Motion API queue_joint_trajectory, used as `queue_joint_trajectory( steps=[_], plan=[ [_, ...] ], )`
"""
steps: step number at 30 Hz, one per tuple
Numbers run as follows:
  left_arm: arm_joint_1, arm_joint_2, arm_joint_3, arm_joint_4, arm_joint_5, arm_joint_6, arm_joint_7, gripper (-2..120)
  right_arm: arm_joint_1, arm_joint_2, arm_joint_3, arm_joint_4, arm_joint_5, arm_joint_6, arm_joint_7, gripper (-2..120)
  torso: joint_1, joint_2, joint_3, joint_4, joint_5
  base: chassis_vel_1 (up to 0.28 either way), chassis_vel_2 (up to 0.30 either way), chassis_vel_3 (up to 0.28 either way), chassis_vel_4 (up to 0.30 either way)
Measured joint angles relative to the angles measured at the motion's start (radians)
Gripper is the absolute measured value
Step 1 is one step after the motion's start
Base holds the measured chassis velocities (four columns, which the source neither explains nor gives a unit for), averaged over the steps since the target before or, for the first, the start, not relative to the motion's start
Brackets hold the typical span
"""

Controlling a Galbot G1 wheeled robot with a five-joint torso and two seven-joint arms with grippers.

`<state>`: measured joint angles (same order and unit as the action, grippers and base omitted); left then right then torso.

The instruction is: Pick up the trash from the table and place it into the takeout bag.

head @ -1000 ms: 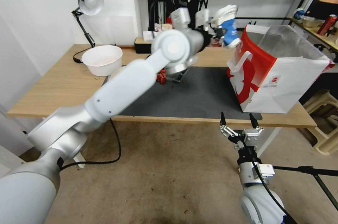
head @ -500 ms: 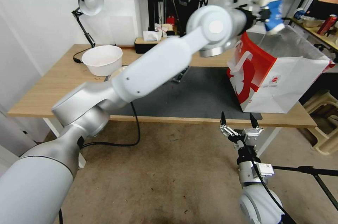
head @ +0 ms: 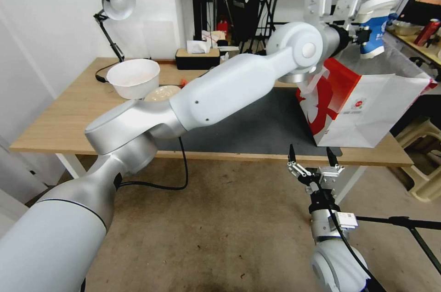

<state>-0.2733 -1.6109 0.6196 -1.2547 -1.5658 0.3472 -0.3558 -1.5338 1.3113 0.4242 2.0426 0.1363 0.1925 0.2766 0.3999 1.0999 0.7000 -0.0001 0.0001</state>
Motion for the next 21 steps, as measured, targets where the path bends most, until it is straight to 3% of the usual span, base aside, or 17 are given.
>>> queue_joint_trajectory(
  steps=[6,9,21],
  plan=[
    [-0.01,0.0,0.04,0.044,0.05,0.024,0.006,0,0.001,0.002,0.0,0.0,0.001,0.002,0.0,100,0.0,0.0,0.0,0.0001,-0.0001,0.0,0.0,0.0,0.0],
    [-0.012,0.0,0.039,0.049,0.053,0.044,-0.005,7,0.001,0.002,0.001,0.0,0.003,0.003,0.0,100,0.0,0.0,0.0,0.0002,-0.0001,0.0,0.0,0.0,0.0],
    [-0.025,0.002,0.018,0.019,0.031,0.057,-0.047,53,0.0,0.003,0.006,0.003,0.006,0.005,-0.001,100,0.0,0.0,0.0,0.0,-0.0002,0.0,0.0,0.0,0.0]
  ],
)
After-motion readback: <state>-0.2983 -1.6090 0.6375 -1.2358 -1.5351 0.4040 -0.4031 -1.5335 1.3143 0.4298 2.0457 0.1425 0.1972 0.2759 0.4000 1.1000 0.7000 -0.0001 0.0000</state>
